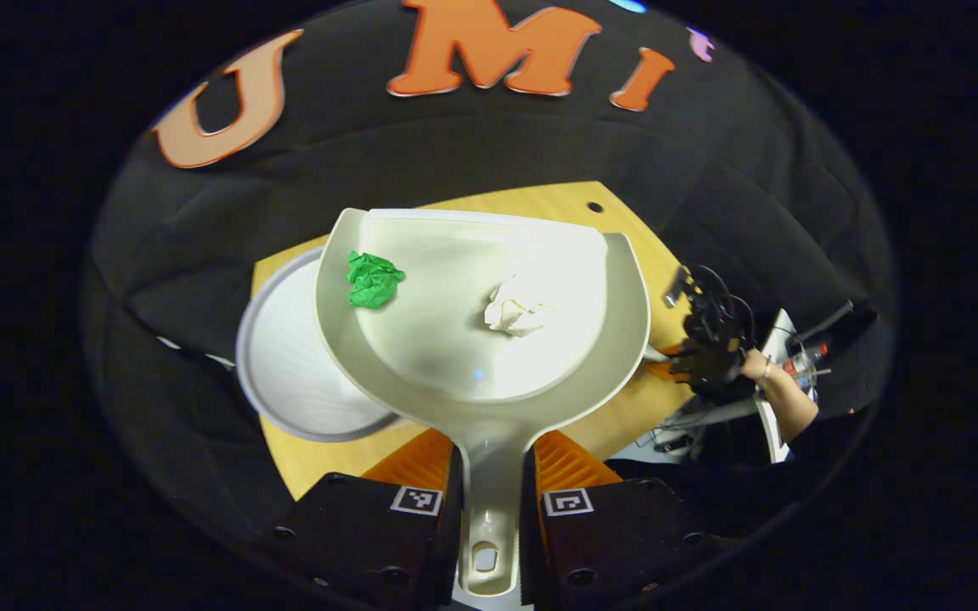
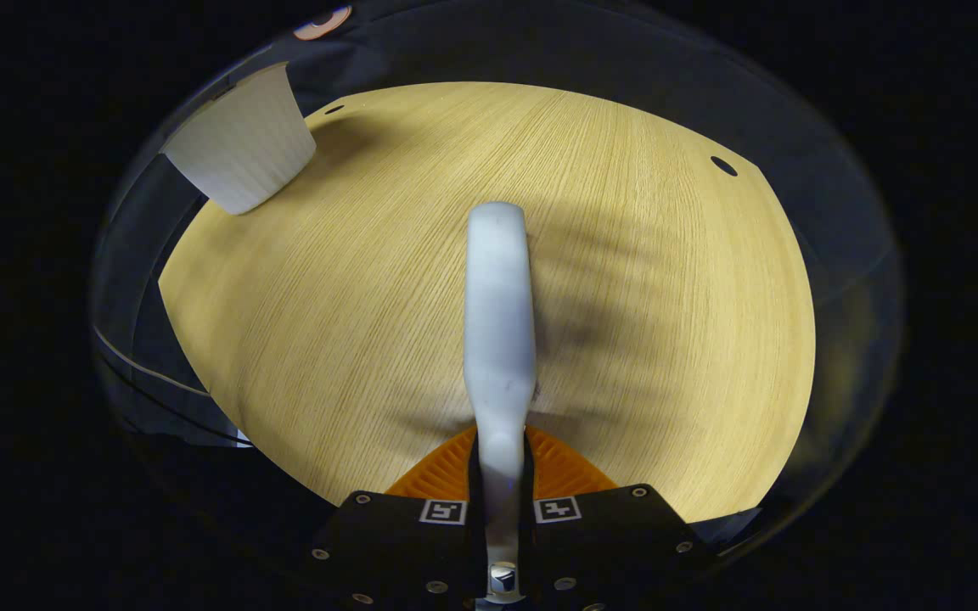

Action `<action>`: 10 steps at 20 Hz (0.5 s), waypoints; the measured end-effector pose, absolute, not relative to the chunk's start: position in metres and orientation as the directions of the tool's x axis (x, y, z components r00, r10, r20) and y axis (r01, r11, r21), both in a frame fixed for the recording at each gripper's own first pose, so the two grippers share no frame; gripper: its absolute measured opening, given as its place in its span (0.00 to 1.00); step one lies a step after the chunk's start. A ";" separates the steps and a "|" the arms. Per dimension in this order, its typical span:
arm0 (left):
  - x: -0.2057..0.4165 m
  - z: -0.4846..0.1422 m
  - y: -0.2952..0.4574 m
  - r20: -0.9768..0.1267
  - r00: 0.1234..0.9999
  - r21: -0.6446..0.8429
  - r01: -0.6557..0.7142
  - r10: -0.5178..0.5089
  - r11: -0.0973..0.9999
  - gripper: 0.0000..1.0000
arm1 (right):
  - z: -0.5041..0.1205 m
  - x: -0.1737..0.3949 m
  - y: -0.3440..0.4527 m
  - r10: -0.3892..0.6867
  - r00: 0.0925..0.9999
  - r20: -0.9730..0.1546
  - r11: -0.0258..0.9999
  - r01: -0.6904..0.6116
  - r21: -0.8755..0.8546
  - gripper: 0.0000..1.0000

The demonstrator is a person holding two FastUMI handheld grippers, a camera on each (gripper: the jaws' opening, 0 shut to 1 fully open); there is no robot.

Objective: Pick up the small broom and dustpan from the desktop, sweep the trash into the dustpan with the broom, and then empty the trash into the garbage bin.

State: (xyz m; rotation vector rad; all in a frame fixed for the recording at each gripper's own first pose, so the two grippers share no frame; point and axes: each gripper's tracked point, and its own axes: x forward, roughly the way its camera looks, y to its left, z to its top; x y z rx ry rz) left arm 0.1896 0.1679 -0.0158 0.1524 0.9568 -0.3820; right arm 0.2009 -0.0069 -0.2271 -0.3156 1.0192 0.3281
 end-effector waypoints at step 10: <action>0.232 -0.009 0.299 -0.806 0.512 0.502 0.327 0.297 0.801 0.29 | -0.225 0.205 -0.006 0.115 0.469 -0.876 0.893 -0.435 -0.115 0.14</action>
